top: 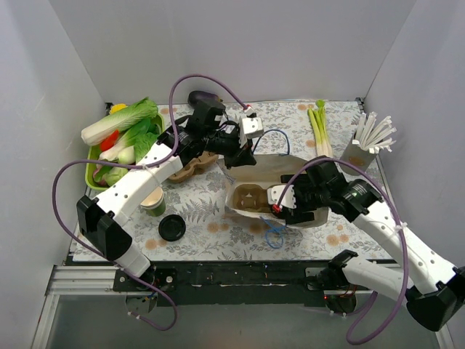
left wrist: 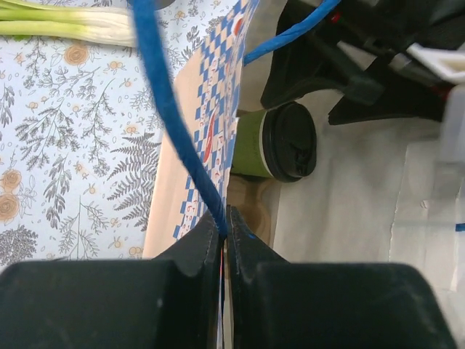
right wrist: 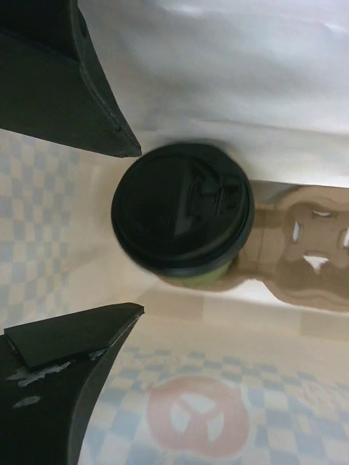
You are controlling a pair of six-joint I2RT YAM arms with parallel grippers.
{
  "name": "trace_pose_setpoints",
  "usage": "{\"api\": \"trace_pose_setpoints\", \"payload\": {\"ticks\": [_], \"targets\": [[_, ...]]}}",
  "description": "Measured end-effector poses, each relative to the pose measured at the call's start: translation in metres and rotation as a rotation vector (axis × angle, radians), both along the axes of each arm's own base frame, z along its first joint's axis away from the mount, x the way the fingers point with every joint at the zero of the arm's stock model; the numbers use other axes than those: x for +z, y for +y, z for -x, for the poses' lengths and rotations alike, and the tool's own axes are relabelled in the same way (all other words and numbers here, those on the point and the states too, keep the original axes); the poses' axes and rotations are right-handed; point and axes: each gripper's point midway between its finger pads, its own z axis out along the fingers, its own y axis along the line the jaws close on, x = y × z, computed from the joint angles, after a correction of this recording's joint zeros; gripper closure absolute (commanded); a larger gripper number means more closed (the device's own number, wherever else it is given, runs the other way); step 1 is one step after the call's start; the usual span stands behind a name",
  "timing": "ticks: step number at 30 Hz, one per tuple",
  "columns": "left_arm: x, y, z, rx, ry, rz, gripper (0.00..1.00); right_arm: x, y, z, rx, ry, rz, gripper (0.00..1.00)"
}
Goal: Pack the takeout coffee
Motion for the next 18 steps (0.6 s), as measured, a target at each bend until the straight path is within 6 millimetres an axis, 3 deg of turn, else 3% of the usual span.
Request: {"api": "trace_pose_setpoints", "payload": {"ticks": [8,13,18], "targets": [[0.006,0.012,0.018,0.007,0.021,0.001,1.0,-0.028,0.006,-0.011,-0.002,0.099,0.094,0.06],[-0.002,0.015,0.024,0.004,0.043,-0.005,1.0,-0.026,0.007,-0.013,0.045,0.063,0.109,0.06],[-0.007,0.013,0.025,0.004,0.053,0.0,1.0,-0.024,0.007,-0.016,0.069,0.03,0.123,0.14]]}}
